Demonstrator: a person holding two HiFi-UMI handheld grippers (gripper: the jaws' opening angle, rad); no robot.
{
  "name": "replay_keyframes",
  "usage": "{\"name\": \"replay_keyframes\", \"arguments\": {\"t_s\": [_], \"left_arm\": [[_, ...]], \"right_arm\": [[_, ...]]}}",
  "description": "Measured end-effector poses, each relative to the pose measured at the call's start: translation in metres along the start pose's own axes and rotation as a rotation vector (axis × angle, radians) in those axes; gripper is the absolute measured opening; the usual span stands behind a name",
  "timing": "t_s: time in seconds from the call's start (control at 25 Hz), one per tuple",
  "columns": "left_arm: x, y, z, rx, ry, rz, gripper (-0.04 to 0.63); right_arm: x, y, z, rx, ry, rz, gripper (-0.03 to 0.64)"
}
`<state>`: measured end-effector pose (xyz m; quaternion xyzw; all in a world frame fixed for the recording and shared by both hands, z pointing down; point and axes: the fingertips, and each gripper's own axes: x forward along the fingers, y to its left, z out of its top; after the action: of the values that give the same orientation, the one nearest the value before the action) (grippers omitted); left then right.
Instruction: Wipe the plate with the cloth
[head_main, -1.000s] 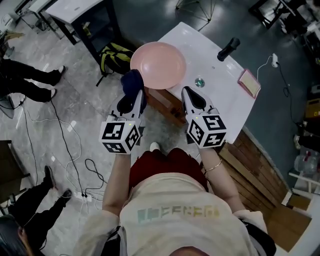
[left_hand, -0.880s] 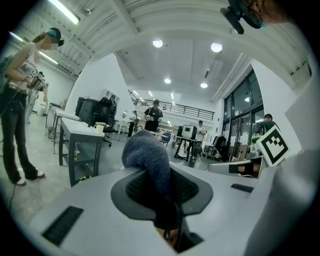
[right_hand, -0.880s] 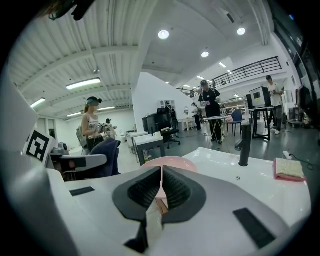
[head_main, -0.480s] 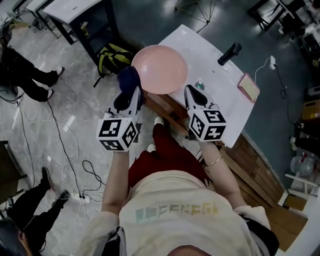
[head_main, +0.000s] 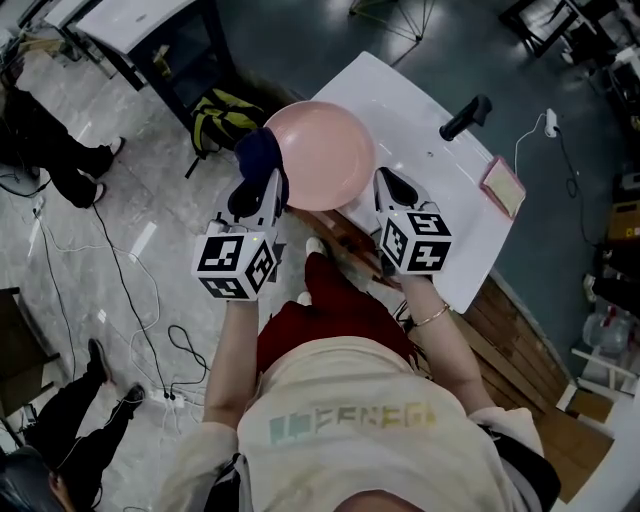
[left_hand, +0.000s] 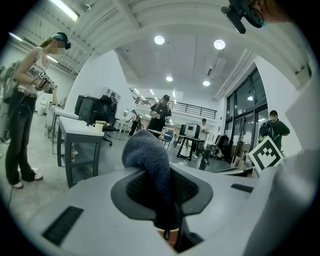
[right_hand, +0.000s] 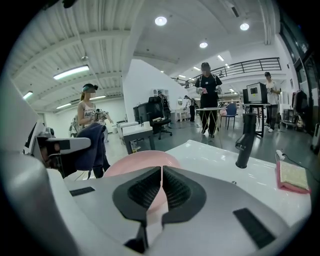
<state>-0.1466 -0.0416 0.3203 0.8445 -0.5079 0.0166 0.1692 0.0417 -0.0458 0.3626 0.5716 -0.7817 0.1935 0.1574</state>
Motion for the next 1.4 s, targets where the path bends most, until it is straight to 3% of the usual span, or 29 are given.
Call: {"name": "replay_keyframes", "arguments": {"t_s": [0.44, 0.76, 1.4], "left_arm": [[0.078, -0.007, 0.02, 0.031, 0.04, -0.019, 0.08], [0.118, -0.011, 0.018, 0.039, 0.069, -0.04, 0.08], [0.152, -0.003, -0.005, 0.014, 0.138, -0.038, 0.08]], "right_arm": [[0.046, -0.041, 0.02, -0.044, 0.057, -0.015, 0.038], [0.075, -0.056, 0.009, -0.056, 0.144, 0.004, 0.04], [0.105, -0.063, -0.018, 0.05, 0.279, 0.08, 0.041]]}}
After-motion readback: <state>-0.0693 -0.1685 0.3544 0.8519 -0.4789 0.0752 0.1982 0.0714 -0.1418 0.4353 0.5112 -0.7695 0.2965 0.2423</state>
